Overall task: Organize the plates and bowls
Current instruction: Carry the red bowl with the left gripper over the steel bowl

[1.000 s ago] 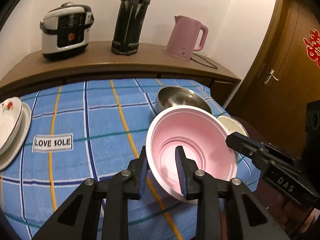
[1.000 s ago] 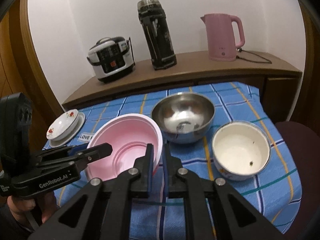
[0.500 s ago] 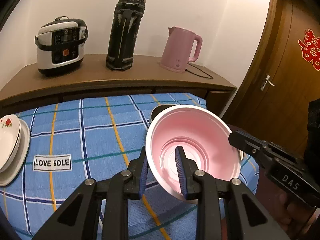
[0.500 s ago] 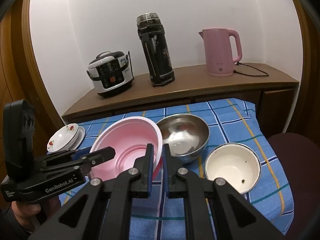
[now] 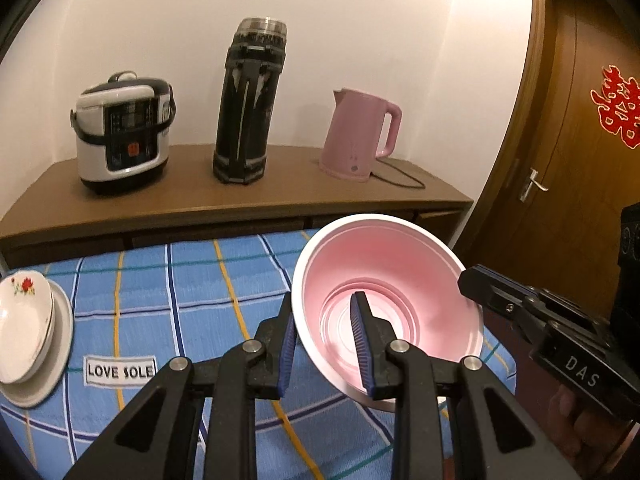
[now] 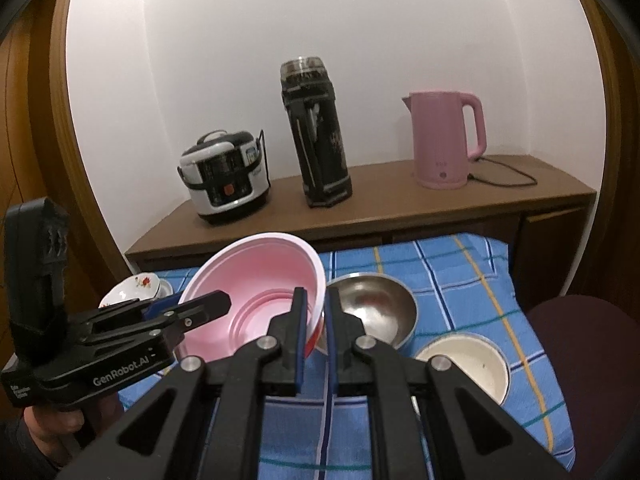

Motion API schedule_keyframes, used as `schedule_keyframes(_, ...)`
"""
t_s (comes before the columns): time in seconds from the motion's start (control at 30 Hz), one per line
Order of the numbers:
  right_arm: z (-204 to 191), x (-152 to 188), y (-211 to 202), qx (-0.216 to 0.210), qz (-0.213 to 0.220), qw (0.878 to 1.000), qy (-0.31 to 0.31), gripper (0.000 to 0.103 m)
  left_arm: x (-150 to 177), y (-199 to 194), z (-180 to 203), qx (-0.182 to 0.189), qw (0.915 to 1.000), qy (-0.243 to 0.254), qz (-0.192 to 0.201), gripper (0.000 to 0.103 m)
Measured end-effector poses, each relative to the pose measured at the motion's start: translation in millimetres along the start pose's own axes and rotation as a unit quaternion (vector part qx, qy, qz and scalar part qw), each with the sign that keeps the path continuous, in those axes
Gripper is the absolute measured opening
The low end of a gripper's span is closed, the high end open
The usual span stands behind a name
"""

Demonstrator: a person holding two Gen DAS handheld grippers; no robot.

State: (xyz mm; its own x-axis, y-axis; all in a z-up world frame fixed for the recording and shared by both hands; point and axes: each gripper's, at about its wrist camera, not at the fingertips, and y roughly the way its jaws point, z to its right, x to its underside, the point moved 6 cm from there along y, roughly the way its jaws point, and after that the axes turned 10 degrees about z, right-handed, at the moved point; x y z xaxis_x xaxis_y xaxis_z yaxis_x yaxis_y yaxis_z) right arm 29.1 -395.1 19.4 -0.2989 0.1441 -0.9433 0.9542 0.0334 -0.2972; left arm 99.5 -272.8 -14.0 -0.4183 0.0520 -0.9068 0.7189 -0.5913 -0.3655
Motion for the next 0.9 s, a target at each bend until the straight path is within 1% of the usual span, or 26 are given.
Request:
schedule_keyframes(0.37, -3, -23, 8, 0.012, 0.020, 1.000, -0.017, 0.009, -25, -1, 0, 0.007, 0.9996, 0.008, 0.026, 0.029)
schedule_keyframes(0.63, 16, -36, 22, 0.039, 0.011, 0.999, -0.020, 0.009, -30, 22, 8, 0.033, 0.9995, 0.001, -0.001, 0.029)
schedule_keyframes(0.9, 32, -41, 35, 0.058, 0.005, 0.998, -0.013, 0.009, -35, 42, 14, 0.042, 0.9991, 0.003, 0.005, 0.029)
